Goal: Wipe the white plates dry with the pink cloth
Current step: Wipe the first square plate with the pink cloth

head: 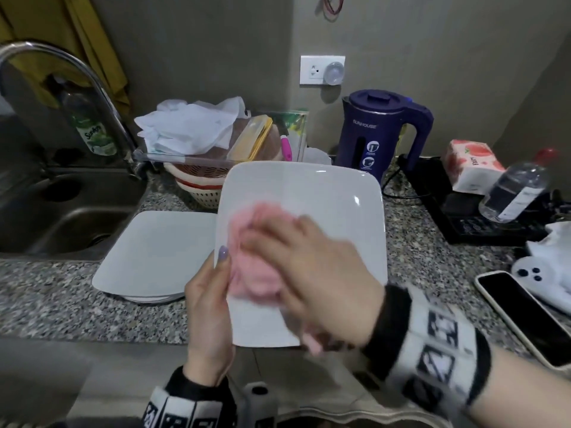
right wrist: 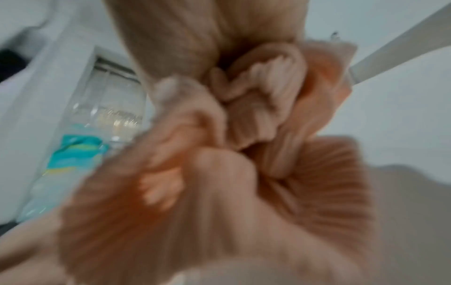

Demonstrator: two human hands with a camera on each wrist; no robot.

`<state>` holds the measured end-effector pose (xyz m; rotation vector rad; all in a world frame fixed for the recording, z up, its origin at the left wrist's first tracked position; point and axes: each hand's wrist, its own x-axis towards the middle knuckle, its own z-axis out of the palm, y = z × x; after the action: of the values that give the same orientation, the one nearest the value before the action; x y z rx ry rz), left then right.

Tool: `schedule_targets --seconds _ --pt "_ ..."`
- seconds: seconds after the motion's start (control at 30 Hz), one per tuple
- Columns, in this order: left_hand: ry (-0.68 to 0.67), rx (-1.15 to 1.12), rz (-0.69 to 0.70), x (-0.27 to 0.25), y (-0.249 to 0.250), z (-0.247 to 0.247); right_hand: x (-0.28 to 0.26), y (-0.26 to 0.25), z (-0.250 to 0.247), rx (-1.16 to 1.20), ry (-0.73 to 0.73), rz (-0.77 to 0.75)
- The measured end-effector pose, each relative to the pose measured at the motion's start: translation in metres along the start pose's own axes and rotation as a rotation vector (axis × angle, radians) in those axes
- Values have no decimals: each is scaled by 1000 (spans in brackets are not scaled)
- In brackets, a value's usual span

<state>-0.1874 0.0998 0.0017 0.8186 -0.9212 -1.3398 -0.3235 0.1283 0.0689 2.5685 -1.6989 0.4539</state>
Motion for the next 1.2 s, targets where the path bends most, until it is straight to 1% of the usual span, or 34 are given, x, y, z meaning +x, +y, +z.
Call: schedule_targets --seconds 0.03,0.07,0.13,0.17,0.2,0.23,0.3,0.33,0.37,0.43,0.5,0.53,0.57,0.6,0.63,0.7,0.73,0.77,0.8,0.87,0.9,0.93,0.97,1.0,1.07,1.1,1.17,1.2 --pt "-17 15 23 -1 2 2 12 6 -7 -37 92 69" --pt "-29 -4 21 -3 4 2 20 16 -13 -92 141 157" --pt "-37 -54 -1 -3 7 2 18 34 -26 -250 171 341" --pt "-29 -61 -3 -3 8 1 9 37 -29 -305 175 388" --pt "-20 -56 2 -2 8 1 0 37 -26 -308 142 384" --pt "-12 -44 10 0 9 2 -7 32 -18 -245 91 336" --pt "0 3 32 3 6 2 -11 9 -2 -29 -5 183" --pt "0 28 41 3 5 1 -5 -3 2 29 -12 124" --pt "-4 42 48 3 3 0 5 -8 2 38 25 98" --pt "-18 24 46 0 5 1 25 1 -11 -12 127 147" --pt "-18 -11 42 -2 8 3 31 23 -24 -125 187 276" --pt "-16 -21 45 -1 10 4 29 31 -26 -156 177 320" --pt "-13 -15 52 1 11 5 24 30 -25 -145 135 308" --pt "-9 -4 61 3 12 7 16 22 -18 -80 84 239" --pt "-4 5 66 6 13 6 7 10 -6 13 26 134" --pt "28 -2 53 9 14 1 -16 -19 18 131 -148 -69" --pt "45 -3 61 9 16 -1 -27 -21 26 130 -212 -109" --pt "55 -2 86 10 17 -2 -34 -13 29 109 -250 -86" --pt "62 3 122 9 19 -4 -37 -1 26 62 -256 -28" --pt "51 29 171 7 19 -5 -34 23 12 -57 -164 97" --pt "46 41 173 6 19 -3 -29 29 4 -85 -109 139" --pt "43 39 165 5 19 0 -22 29 0 -64 -74 146" --pt "48 28 148 5 16 1 -14 21 -2 -18 -39 121" --pt "53 15 123 4 14 3 -6 7 -3 27 -44 79" --pt "55 -95 41 4 9 -1 -2 -22 1 0 -59 -62" --pt "50 -170 -4 4 9 -2 -7 -28 6 -37 -63 -120" --pt "76 -187 -46 4 11 -6 -25 -18 5 -75 -146 -175" --pt "107 -154 -18 4 13 -9 -36 -5 0 -91 -189 -162"
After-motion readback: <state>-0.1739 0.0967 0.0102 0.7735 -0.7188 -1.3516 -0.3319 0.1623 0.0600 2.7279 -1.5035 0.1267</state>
